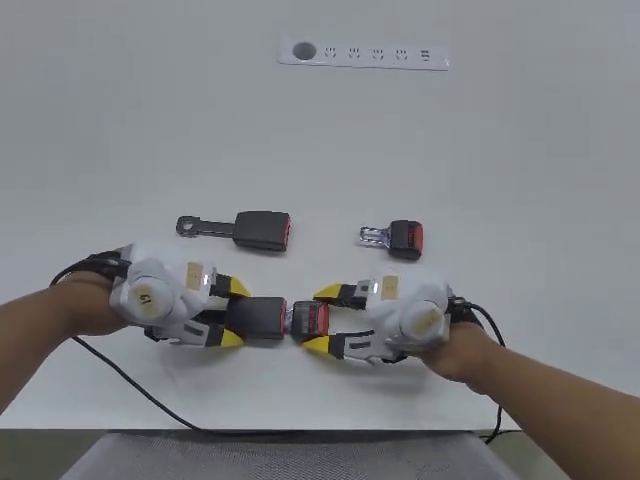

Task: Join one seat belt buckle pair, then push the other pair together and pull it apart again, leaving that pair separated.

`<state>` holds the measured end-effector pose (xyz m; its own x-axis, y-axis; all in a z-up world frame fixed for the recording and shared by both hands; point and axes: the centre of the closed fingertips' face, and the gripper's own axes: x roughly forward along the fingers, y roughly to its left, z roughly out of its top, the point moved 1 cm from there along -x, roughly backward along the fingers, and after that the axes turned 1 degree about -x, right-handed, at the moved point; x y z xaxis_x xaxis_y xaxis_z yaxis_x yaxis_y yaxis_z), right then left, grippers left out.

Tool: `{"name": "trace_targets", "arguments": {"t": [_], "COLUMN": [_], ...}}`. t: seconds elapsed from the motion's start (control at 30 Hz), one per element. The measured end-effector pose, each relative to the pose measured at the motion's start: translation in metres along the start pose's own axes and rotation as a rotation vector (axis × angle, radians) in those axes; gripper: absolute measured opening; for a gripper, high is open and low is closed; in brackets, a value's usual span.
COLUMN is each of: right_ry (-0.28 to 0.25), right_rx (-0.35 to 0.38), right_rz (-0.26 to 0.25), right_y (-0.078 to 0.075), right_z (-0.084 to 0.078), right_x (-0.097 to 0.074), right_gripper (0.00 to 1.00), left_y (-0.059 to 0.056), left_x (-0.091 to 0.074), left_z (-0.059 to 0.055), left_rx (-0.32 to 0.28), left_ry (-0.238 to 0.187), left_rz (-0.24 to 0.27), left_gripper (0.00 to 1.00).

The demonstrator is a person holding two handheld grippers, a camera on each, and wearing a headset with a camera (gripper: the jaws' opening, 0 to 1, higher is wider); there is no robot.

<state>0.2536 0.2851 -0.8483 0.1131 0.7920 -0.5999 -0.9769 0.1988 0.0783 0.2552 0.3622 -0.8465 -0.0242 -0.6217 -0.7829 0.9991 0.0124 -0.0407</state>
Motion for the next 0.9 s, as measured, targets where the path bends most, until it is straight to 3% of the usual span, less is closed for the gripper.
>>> {"name": "trace_targets", "arguments": {"t": [0.03,0.1,0.17,0.23,0.33,0.43,0.67,0.9], "right_ry": [-0.009,-0.014,-0.038,-0.047,-0.075,-0.075,-0.095,-0.074], "right_rx": [0.043,0.085,0.096,0.080,0.085,0.105,0.123,0.115], "right_rz": [-0.009,-0.007,-0.023,-0.057,-0.089,-0.128,-0.211,-0.237], "right_y": [0.000,0.000,-0.003,-0.009,-0.016,-0.028,-0.063,-0.091], "right_z": [0.002,0.006,0.011,0.014,0.018,0.017,0.014,0.005], "right_x": [-0.001,-0.003,-0.006,-0.012,-0.019,-0.032,-0.062,-0.083], "right_gripper": [0.41,0.59,0.72,0.75,0.90,0.89,0.89,0.87], "left_y": [0.000,0.003,0.002,0.004,0.006,0.015,0.038,0.058], "left_x": [0.000,-0.001,-0.004,-0.012,-0.018,-0.026,-0.037,-0.041], "left_z": [0.001,0.001,0.011,0.017,0.022,0.031,0.036,0.042], "left_rx": [-0.002,-0.086,-0.100,-0.108,-0.120,-0.159,-0.169,-0.165], "left_ry": [0.003,-0.005,-0.059,-0.080,-0.091,-0.133,-0.143,-0.148], "left_rz": [-0.001,0.030,0.026,0.045,0.066,0.109,0.165,0.187], "left_gripper": [0.38,0.50,0.62,0.65,0.71,0.75,0.75,0.75]}}
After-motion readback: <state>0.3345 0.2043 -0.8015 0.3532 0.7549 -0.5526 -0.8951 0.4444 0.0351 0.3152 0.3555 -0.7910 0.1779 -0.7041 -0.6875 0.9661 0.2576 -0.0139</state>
